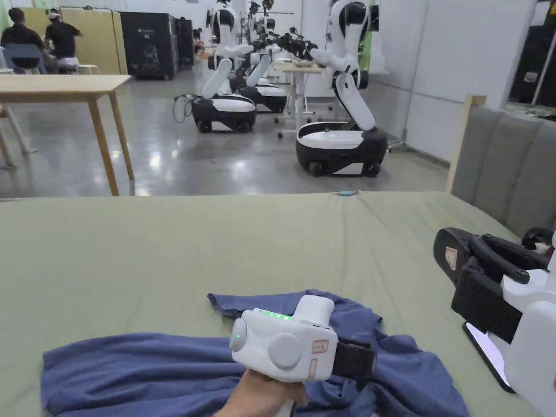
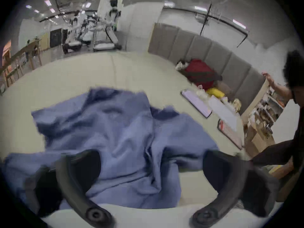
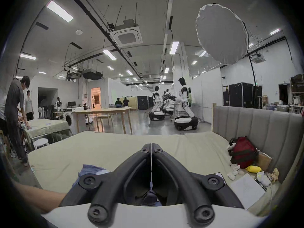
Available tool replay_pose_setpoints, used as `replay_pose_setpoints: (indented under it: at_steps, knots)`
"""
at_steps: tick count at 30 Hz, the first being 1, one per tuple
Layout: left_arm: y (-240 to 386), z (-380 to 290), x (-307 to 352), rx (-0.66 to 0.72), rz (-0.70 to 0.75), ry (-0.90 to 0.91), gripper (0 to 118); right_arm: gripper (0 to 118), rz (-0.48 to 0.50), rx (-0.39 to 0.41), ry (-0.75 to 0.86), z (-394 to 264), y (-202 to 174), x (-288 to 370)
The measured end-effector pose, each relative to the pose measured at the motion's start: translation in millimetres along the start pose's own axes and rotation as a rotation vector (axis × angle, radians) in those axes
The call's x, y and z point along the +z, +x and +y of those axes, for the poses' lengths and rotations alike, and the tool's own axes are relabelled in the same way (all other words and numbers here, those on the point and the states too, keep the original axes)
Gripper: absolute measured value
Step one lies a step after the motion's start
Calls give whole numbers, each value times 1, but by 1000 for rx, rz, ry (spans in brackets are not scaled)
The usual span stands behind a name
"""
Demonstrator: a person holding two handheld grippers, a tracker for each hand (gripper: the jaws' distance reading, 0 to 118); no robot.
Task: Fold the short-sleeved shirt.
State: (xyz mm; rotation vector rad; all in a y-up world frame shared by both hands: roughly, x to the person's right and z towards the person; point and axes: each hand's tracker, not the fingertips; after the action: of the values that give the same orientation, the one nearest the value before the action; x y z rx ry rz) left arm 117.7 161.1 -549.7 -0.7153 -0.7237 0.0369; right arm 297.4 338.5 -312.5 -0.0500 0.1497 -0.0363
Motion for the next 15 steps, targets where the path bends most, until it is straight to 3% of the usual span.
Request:
replay_pose_setpoints:
  at_steps: [3,4,5,6,7,8,10,15]
  knots:
    - [-16,10,79,37,16,134,116,1,36,-2,17,1,-15,2]
    - [-25,9,105,45,40,164,111,1,54,-4,20,2,-20,2]
    - [-39,6,132,44,89,203,92,1,78,-7,24,2,-26,2]
    - [-50,2,157,45,131,246,62,1,97,-12,28,2,-31,2]
    - [-62,-3,183,26,192,274,21,1,116,-19,31,2,-36,3]
    - [-74,-9,207,19,256,274,0,1,141,-25,32,1,-41,3]
    - [-103,-21,249,19,380,252,0,1,183,-33,28,-1,-50,5]
    - [-162,-48,318,133,514,229,0,1,236,-26,14,-4,-69,10]
